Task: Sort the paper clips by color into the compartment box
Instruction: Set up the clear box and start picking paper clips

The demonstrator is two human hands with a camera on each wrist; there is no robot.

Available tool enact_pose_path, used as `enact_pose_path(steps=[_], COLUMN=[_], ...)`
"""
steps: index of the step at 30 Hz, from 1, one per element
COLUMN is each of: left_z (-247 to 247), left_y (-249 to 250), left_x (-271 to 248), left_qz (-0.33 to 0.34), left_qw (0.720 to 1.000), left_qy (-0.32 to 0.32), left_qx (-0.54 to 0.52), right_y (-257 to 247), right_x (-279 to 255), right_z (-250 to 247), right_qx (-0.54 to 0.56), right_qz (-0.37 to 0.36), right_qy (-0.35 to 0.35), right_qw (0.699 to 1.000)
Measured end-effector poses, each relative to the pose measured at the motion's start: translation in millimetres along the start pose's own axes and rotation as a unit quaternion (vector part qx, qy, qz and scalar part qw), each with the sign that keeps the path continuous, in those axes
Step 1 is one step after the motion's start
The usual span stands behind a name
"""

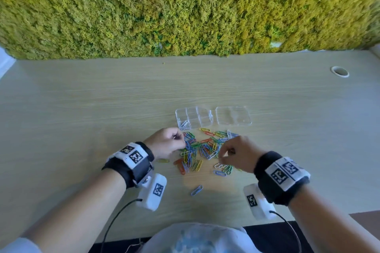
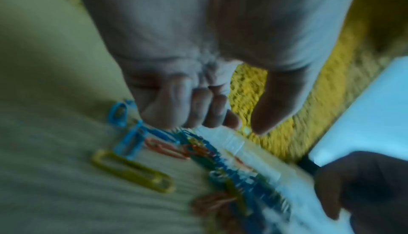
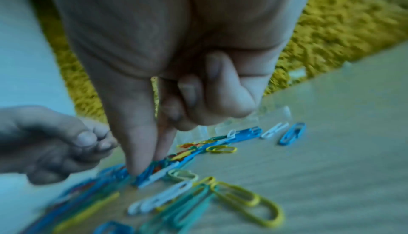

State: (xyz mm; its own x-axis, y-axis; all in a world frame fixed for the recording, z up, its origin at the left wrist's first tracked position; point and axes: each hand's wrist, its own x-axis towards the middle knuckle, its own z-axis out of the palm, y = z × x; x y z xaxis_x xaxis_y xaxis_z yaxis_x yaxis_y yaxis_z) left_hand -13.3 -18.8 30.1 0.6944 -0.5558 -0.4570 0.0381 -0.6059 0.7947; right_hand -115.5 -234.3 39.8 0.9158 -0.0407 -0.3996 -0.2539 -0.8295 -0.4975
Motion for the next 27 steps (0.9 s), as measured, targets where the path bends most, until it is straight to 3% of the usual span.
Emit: enact_pose_path(steps=[2, 5, 12, 18, 20, 23, 25, 27], left_z=[1, 6, 12, 2, -1, -1, 0, 1], left_y=[1, 4, 8, 1, 0, 2, 2, 0], left_x=[0, -2, 0, -1, -2, -6, -8, -11], left_qz=[0.027, 0.041, 0.049, 0.045, 0.027, -0.018, -0.037, -0.03], left_qw=[0.979, 0.942, 0.922, 0.954, 0.969, 0.999, 0.985, 0.949], left_qy=[0.026, 0.047, 0.052, 0.049, 0.04, 0.005, -0.028, -0.059], left_qx=[0.201, 0.33, 0.38, 0.291, 0.243, 0.045, -0.169, -0.307], right_y=[-3, -5, -1, 3, -1, -5, -10, -16], right_x=[0, 1, 2, 5, 5, 6, 7, 10], right_z=[3, 6, 9, 7, 9, 13, 14, 13], right_qx=[-0.101, -0.16, -0.148, 0.099, 0.289, 0.559, 0.639, 0.667], right_qz=[-0.013, -0.007, -0.027, 0.019, 0.052, 0.08, 0.07, 0.06], right_qy=[-0.014, -0.029, -0.014, 0.035, 0.016, -0.068, -0.117, -0.132], right_qw=[0.995, 0.987, 0.988, 0.994, 0.956, 0.822, 0.757, 0.731])
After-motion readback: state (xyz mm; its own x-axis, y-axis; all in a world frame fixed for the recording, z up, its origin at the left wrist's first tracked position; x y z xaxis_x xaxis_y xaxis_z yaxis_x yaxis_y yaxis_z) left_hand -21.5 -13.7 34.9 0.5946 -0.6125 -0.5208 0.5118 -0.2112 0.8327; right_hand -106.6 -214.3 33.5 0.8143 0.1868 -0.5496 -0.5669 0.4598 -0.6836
